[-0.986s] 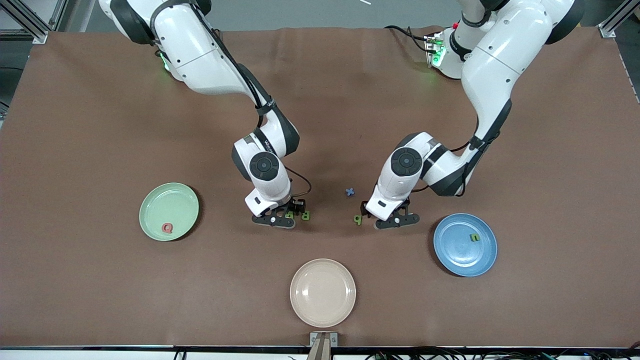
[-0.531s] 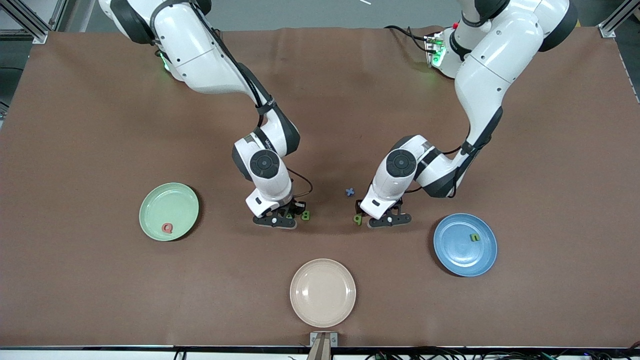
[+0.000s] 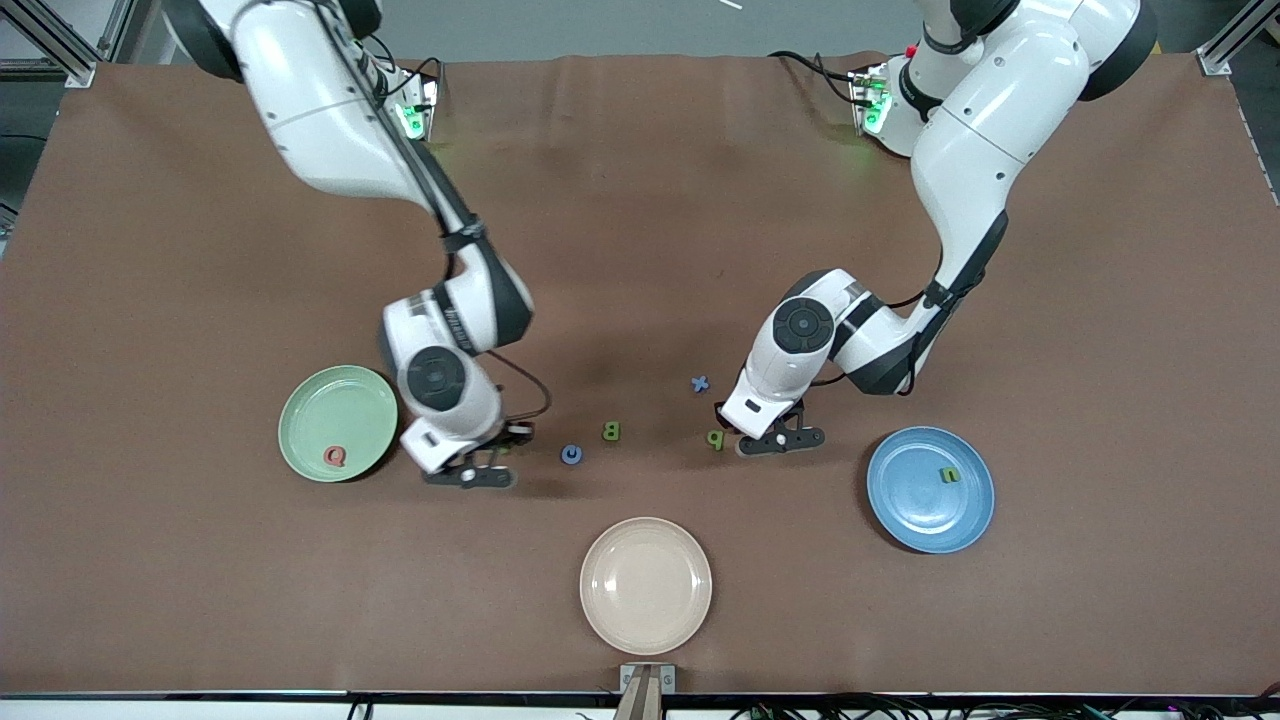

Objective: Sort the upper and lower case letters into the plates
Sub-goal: 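Place the N on the green plate while the left gripper places m on blue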

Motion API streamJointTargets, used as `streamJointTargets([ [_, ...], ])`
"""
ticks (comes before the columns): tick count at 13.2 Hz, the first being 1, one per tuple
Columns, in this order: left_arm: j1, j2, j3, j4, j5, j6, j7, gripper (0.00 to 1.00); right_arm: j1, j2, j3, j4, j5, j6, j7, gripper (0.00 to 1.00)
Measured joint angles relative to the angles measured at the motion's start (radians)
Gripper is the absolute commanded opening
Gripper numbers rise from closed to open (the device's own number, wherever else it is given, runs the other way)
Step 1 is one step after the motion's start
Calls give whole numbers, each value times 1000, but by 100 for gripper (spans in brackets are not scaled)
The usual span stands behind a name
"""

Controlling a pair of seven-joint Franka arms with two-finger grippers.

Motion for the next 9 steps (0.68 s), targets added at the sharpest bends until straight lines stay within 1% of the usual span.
streamJointTargets([
  [2, 22, -9, 5, 8, 0, 1, 8, 1, -88, -75, -1, -78, 0, -12, -158, 0],
  [4, 83, -39, 7, 15, 0, 1, 68, 2, -172, -129, 0, -166, 0, -3, -297, 0],
  [6, 156, -75, 7, 19, 0, 0, 155, 3, -232, -158, 0, -253, 0, 39, -379, 0],
  [7, 188, -88, 6, 19, 0, -4, 204, 4, -252, -162, 1, -293, 0, 67, -404, 5],
  [8, 214, -98, 6, 19, 0, -15, 247, 4, -265, -163, 1, -330, 0, 96, -418, 29],
  [9, 234, -106, 5, 19, 0, -38, 284, 7, -273, -163, 2, -364, 0, 129, -421, 99],
])
